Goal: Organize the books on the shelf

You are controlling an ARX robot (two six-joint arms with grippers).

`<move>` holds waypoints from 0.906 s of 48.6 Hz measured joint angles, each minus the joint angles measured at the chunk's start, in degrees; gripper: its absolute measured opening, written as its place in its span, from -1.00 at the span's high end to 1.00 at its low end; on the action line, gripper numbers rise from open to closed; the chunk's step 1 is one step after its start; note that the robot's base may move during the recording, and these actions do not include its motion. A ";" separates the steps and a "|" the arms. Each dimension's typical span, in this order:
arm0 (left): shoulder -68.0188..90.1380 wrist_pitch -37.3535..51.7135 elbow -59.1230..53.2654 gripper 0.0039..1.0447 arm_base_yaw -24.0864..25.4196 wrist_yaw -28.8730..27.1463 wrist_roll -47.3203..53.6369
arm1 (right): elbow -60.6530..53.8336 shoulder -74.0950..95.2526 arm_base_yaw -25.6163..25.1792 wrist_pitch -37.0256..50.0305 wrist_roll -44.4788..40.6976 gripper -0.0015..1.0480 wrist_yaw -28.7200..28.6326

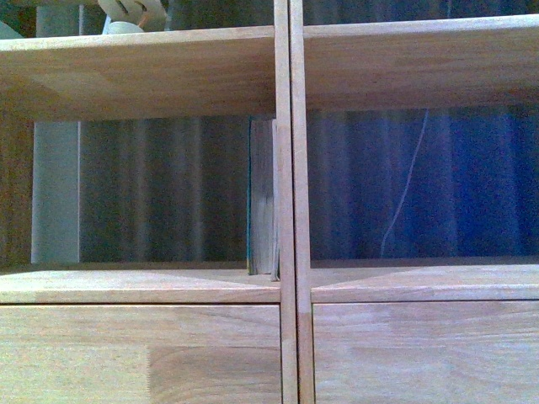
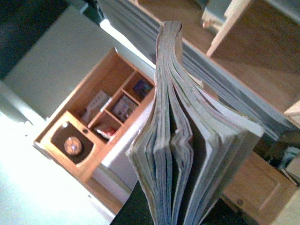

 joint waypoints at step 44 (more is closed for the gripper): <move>-0.02 0.00 0.00 -0.86 0.00 0.00 0.00 | 26.43 26.45 -15.61 -12.94 -6.01 0.86 -8.26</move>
